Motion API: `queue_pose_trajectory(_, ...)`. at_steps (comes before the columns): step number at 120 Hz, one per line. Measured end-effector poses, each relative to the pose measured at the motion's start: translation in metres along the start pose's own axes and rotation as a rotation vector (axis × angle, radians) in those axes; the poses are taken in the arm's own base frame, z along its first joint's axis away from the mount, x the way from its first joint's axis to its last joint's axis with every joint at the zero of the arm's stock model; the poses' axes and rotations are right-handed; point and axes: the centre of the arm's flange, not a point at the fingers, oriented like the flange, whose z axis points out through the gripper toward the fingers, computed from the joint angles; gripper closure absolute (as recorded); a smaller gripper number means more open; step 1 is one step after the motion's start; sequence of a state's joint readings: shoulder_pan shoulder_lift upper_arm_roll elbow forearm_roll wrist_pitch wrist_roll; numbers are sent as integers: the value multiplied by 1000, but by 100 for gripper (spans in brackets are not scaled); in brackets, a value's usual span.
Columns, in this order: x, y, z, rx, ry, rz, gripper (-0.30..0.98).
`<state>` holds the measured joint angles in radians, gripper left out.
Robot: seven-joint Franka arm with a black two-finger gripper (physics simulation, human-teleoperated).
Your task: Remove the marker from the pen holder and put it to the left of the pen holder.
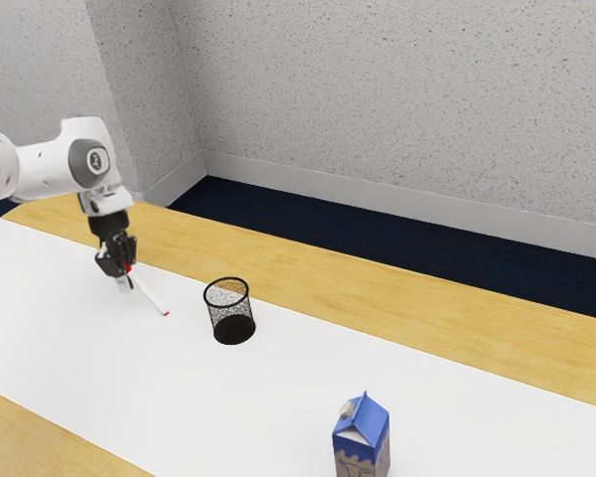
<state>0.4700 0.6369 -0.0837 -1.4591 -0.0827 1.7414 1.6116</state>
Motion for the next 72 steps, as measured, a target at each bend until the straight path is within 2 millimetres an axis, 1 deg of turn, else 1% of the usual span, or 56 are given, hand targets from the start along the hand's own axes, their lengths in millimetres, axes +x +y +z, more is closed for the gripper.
queue_pose_trajectory(12, -1, 1, 0, -10, 0, 33, 46)
queue_pose_trajectory(21, 0, 2, 0, -16, -1, 58, 33)
queue_pose_trajectory(26, 3, 3, -1, -17, -10, 70, 27)
queue_pose_trajectory(29, 9, 5, -6, -12, -35, 79, 24)
queue_pose_trajectory(33, 32, 11, -22, 10, -105, 98, 20)
queue_pose_trajectory(36, 57, 18, -34, 30, -171, 112, 18)
queue_pose_trajectory(39, 76, 24, -45, 51, -221, 113, 16)
queue_pose_trajectory(43, 92, 32, -59, 81, -266, 97, 14)
queue_pose_trajectory(47, 101, 40, -74, 113, -296, 71, 12)
queue_pose_trajectory(53, 105, 50, -93, 146, -309, 7, 9)
queue_pose_trajectory(58, 101, 55, -117, 181, -297, -74, 8)
queue_pose_trajectory(63, 96, 58, -135, 207, -286, -153, 6)
queue_pose_trajectory(72, 86, 63, -154, 232, -277, -280, 4)
